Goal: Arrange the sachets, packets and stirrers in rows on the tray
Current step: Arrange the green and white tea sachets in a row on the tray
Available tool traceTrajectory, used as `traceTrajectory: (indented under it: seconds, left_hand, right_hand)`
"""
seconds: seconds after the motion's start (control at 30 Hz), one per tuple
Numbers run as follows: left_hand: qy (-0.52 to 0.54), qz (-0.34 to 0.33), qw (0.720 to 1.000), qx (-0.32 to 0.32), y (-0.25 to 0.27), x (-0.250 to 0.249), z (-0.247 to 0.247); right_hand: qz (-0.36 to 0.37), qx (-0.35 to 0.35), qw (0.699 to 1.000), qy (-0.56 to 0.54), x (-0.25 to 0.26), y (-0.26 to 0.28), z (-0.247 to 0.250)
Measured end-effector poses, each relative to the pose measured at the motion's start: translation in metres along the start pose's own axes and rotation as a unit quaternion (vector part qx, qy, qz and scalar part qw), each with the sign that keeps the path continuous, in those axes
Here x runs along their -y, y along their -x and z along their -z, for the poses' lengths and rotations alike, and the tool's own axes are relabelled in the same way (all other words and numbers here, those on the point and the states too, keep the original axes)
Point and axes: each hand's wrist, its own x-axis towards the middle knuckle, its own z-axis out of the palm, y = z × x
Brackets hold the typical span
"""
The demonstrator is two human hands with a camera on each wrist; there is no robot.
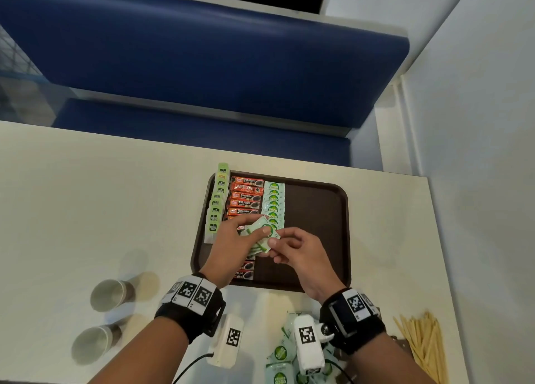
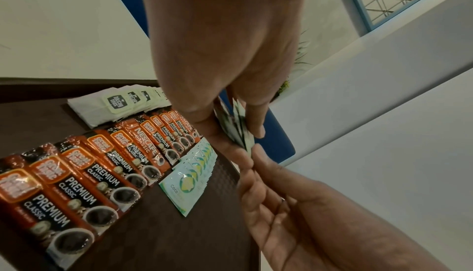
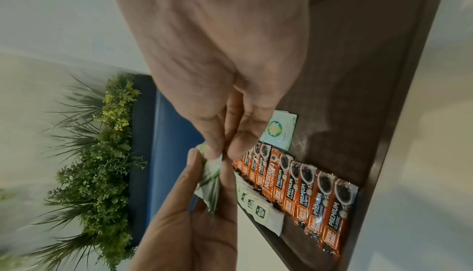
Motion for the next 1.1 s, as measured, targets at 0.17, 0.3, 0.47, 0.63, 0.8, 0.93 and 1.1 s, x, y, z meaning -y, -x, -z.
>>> traceTrajectory:
  seconds: [0.17,0.3,0.47,0.63,0.8,0.93,1.1]
  left_hand:
    - [-0.011,0.013,1.0,-0.026,0.004,0.004,0.001]
    - [-0.008,0.032,0.999,-0.032,0.004,0.008,0.002]
    - [-0.03,0.045,0.998,-0.031,0.003,0.015,0.004]
    - [-0.044,0.05,0.997,-0.042,0.0,0.02,0.001]
    - [-0.037,0.057,0.996,-0.064,-0.001,0.027,0.0]
    - [-0.045,0.083,0.994,-0.058,0.002,0.04,0.011]
    - [-0.072,0.1,0.989,-0.08,0.008,0.057,0.029]
  right_hand:
    - [-0.006,-0.024,1.0,0.001,-0.005,-0.002,0.004]
    - [-0.011,-0.041,0.999,-0.021,-0.011,-0.003,0.002]
    - [-0.005,-0.06,0.995,-0.075,-0.014,-0.007,0.003]
    - [0.022,-0.102,0.992,-0.074,-0.018,-0.011,0.005]
    - [-0.034,-0.067,0.993,-0.091,-0.031,-0.011,0.007]
    - [-0.064,-0.034,0.997,-0.015,-0.047,-0.017,0.015]
    - [-0.078,-0.151,0.983,0.071,-0.067,-0.044,0.022]
